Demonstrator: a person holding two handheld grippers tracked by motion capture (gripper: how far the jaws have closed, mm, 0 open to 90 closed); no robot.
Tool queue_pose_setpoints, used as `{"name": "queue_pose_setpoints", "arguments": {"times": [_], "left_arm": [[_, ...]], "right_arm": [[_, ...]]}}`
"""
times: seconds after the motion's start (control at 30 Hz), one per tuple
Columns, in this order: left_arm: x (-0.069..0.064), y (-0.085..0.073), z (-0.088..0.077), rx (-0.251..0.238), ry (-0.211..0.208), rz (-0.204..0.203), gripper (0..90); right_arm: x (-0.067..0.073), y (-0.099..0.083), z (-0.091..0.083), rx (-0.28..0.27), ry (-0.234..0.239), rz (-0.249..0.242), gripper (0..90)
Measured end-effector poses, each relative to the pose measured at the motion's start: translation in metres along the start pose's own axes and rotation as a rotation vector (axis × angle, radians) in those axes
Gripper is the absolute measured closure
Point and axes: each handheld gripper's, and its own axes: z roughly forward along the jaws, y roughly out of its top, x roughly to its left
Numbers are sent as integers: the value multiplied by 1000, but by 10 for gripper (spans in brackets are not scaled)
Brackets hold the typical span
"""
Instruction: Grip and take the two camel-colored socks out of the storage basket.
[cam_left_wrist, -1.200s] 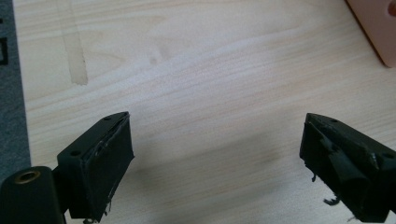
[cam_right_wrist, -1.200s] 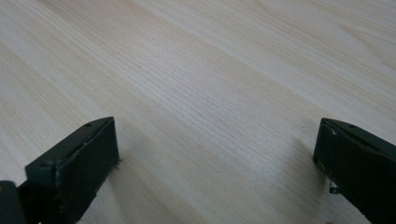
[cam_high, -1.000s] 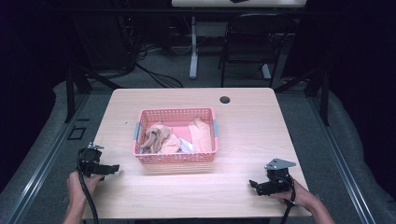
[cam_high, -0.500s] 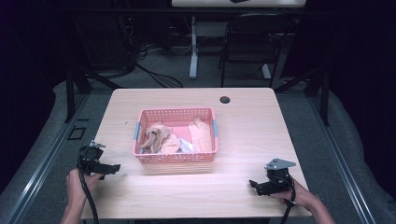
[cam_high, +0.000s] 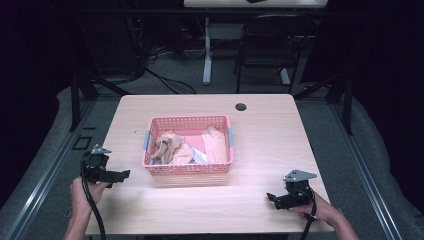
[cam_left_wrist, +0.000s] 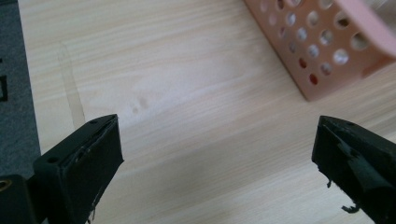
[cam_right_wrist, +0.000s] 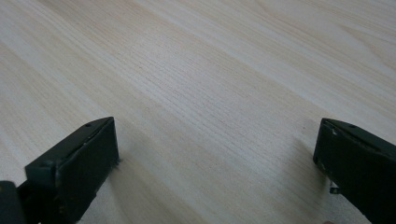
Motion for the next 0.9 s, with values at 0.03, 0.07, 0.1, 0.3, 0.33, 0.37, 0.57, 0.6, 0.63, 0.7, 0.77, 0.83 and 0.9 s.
{"name": "queue_pose_setpoints", "arguments": {"times": [0.03,0.07,0.1,0.3,0.33,0.37,0.57,0.6,0.63,0.7,0.77,0.83,0.9], "left_arm": [[-1,3,-3,-9,-12,2,14],[-1,3,-3,-9,-12,2,14],[-2,5,-5,-14,-18,6,14],[-5,13,-15,-37,-51,7,16],[-6,16,-17,-34,-54,16,17],[-6,16,-17,-34,-54,16,17],[-5,29,-23,-46,-66,22,19],[-5,29,-23,-46,-66,22,19],[-5,31,-25,-53,-63,26,19],[-6,37,-28,-51,-65,36,20],[-7,43,-31,-57,-73,46,20],[-9,50,-34,-62,-70,61,22],[-11,57,-35,-57,-76,77,24]], "right_arm": [[0,0,0,0,0,0,0],[0,0,0,1,1,-1,0],[0,0,0,1,1,-1,0],[0,0,0,0,0,0,0],[0,0,0,0,0,0,0],[0,0,0,0,0,0,0],[0,0,0,1,-1,-1,0],[0,0,0,0,0,0,0],[0,0,0,0,0,0,0],[0,0,0,0,0,0,0],[0,0,0,1,0,-1,0],[0,0,0,1,0,-1,0],[0,0,0,1,0,-1,0]]}}
